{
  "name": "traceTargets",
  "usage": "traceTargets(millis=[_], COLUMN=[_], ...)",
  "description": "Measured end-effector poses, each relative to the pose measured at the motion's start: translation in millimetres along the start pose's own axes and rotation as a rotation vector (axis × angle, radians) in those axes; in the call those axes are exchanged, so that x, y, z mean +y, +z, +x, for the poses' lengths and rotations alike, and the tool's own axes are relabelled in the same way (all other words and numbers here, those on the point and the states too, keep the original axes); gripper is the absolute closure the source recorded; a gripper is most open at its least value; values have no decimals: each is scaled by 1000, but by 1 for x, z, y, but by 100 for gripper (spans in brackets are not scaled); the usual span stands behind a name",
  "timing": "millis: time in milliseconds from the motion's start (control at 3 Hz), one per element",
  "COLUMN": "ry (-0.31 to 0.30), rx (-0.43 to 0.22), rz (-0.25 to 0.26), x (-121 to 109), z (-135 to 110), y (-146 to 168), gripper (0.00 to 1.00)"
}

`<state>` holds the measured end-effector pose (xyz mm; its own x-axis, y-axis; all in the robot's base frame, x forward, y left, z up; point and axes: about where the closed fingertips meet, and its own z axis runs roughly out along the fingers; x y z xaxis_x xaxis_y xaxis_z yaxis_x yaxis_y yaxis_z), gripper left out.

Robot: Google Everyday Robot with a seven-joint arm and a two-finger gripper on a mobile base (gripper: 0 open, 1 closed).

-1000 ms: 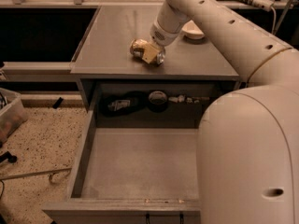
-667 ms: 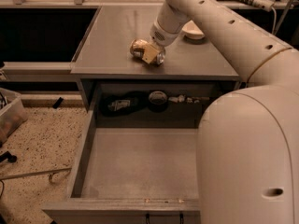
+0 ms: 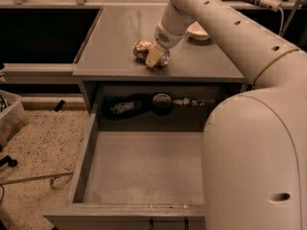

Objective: Pick orange can from top drawer and place on counter

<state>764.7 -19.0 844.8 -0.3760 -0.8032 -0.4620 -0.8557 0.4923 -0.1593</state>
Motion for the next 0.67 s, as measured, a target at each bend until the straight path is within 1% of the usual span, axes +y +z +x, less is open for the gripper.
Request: traceTargets(millis=[333, 667], ry=[0, 0], rx=[0, 0], rz=[0, 0], x=[0, 0], z=[0, 0], y=[0, 0], gripper=[0, 0])
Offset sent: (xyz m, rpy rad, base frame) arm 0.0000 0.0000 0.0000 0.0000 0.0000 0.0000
